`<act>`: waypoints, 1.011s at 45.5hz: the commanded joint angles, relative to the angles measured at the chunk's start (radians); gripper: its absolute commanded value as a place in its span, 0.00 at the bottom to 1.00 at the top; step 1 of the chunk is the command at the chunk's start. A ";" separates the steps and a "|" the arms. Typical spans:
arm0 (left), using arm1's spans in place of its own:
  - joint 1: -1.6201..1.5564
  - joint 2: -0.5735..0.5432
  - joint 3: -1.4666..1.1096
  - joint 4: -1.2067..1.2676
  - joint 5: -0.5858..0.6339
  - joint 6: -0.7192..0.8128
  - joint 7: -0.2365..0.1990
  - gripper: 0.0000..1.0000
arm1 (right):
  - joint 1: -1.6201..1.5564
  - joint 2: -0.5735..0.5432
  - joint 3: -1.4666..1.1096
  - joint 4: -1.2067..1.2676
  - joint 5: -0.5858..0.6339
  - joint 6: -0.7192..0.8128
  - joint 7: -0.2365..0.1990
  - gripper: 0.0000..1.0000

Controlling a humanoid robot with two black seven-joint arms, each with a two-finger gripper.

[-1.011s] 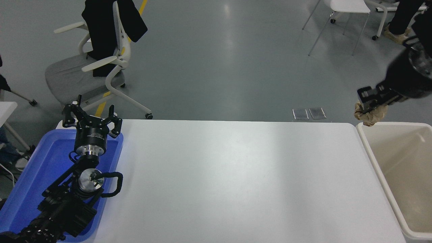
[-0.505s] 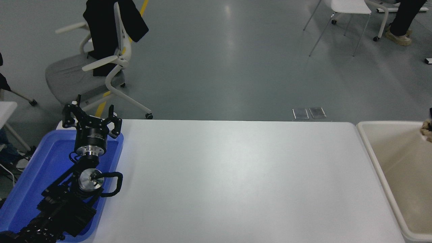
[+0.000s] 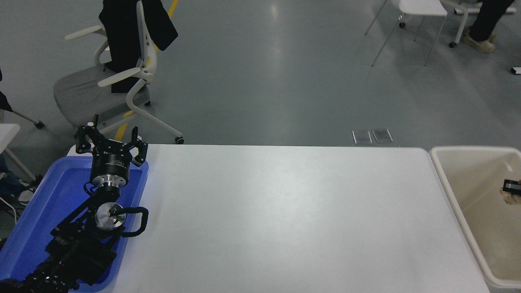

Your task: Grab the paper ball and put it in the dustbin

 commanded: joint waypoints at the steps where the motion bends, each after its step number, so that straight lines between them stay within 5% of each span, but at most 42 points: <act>1: 0.000 0.001 0.000 0.000 0.000 0.000 0.000 0.99 | -0.098 0.072 0.060 -0.077 0.032 -0.084 -0.007 0.23; 3: 0.000 0.000 0.000 0.000 0.000 0.000 0.000 0.99 | -0.098 0.073 0.079 -0.078 0.043 -0.087 -0.007 0.63; 6: 0.000 0.001 0.000 0.000 0.000 0.000 0.000 0.99 | -0.098 0.075 0.115 -0.077 0.057 -0.085 -0.007 0.81; 7: 0.000 0.000 0.000 0.000 0.000 0.000 0.000 0.99 | -0.098 0.075 0.122 -0.078 0.058 -0.084 -0.007 0.99; 31: 0.000 0.001 0.000 0.001 0.000 0.000 0.000 0.99 | -0.098 0.076 0.295 -0.058 0.095 -0.087 -0.006 1.00; 46: 0.000 0.001 0.000 0.001 0.000 0.000 0.000 0.99 | -0.098 0.069 0.995 0.253 0.179 -0.081 -0.001 1.00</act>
